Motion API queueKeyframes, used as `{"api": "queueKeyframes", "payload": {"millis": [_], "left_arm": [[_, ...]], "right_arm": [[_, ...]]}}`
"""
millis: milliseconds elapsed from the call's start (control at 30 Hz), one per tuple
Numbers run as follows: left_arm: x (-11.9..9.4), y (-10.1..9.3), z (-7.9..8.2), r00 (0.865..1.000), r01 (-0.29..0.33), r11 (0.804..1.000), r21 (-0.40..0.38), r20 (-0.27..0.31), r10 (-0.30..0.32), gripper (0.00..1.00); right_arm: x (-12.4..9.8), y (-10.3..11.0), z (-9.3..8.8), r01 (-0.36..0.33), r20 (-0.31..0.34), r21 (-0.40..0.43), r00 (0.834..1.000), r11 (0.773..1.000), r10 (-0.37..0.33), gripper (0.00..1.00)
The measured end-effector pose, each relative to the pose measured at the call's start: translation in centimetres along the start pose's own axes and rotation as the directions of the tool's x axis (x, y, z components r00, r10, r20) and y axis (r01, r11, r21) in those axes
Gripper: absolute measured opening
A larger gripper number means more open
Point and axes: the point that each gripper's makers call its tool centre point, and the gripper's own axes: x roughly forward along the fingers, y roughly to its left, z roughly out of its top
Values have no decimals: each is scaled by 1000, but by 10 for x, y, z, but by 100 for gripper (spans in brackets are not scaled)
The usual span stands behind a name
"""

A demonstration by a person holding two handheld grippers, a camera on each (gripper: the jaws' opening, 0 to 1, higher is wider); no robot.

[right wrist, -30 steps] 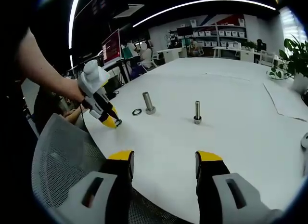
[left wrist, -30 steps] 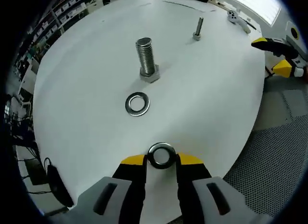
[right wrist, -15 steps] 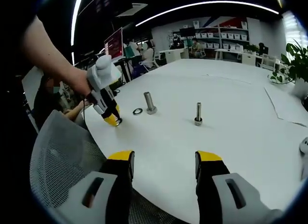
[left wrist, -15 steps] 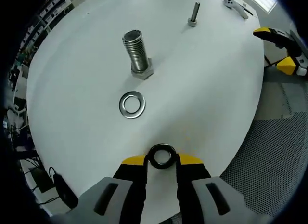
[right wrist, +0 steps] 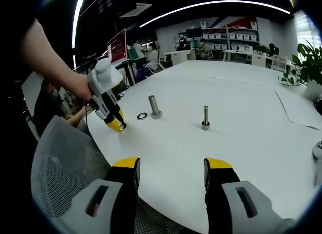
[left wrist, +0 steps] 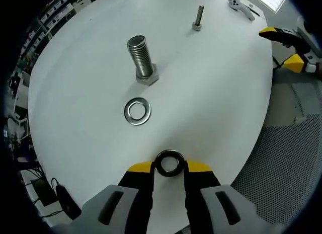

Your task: Place the washer onto the threaded stud by aligning its center hole with the stud, sliding it down to the base, and recovering from edge contact or off-axis alignment until the washer reaches the visible bottom stop.

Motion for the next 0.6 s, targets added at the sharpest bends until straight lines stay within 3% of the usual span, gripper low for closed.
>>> {"api": "queueKeyframes", "payload": {"millis": [167, 367, 600], "left_arm": [[-2, 0, 0, 1000, -7, 1000, -24, 21, 7, 21], [-1, 0, 1, 1000, -7, 999, -33, 0, 7, 20], [-1, -1, 1, 1000, -6, 1000, -27, 12, 7, 19]], "right_arm": [[0, 0, 0, -1, -1, 1, 1000, 1000, 1, 54], [1, 1, -1, -4, -4, 1, 1000, 1000, 4, 54], [1, 1, -1, -4, -6, 4, 1000, 1000, 4, 54]]}}
